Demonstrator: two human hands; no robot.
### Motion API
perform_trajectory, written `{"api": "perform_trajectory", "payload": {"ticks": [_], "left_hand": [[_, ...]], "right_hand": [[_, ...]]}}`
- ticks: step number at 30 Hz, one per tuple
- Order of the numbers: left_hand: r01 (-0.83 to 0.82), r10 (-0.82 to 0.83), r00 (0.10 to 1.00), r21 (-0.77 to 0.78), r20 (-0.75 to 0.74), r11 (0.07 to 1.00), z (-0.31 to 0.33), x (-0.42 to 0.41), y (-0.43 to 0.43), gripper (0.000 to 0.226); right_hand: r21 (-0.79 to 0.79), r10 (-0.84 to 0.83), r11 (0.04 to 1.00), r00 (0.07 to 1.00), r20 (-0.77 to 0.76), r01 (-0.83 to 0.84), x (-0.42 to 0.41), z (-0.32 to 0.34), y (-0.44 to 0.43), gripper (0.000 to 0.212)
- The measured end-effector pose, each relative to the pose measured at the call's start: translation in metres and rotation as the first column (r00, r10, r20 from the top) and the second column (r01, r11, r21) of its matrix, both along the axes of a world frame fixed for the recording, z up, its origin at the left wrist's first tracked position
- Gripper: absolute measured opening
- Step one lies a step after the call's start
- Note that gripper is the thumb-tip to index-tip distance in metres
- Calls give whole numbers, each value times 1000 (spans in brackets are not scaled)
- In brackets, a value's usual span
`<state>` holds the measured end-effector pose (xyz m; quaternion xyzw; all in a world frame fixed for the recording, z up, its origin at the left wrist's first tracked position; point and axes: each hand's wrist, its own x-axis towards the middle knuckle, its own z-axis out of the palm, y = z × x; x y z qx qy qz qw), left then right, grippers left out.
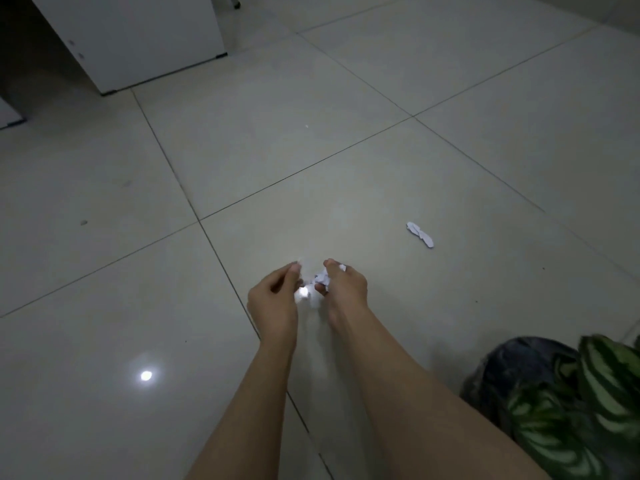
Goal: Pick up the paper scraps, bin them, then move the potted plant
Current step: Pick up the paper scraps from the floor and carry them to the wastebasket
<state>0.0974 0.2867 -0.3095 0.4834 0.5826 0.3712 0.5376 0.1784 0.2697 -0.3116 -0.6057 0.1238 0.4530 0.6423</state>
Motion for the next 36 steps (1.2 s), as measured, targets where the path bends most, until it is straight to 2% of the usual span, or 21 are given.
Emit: {"api": "perform_trajectory", "payload": {"ticks": [6,14,21,26,28,30,32,36], "left_hand": [[104,-100,994,89,-44,991,13,9,-14,14],[300,-279,952,216,-125,929,25,15,-25,9],[287,-263,956,228,-131,930,12,34,-28,15],[353,-331,935,245,-125,903,-5,63,-15,11],[391,-370,920,261,-127,883,-12,76,-8,12],[448,-426,894,271,-139,852,-19,87,-2,12],[522,-495,853,271,-164,809,-27,98,4,13],[721,-664,692,236,-284,651,-37,126,14,22]], "right_hand": [[120,90,988,995,52,-95,4,24,-23,5],[98,87,990,988,129,-100,9,30,-45,19],[18,-112,994,988,101,111,26,19,-57,20],[-18,-282,958,952,119,286,47,2,-54,21],[-8,-327,944,936,128,331,53,-1,-48,14],[1,-353,934,925,139,356,58,-3,-44,10],[-19,-386,919,907,168,394,66,-10,-44,17],[-92,-468,862,852,237,499,80,-26,-51,9]]}}
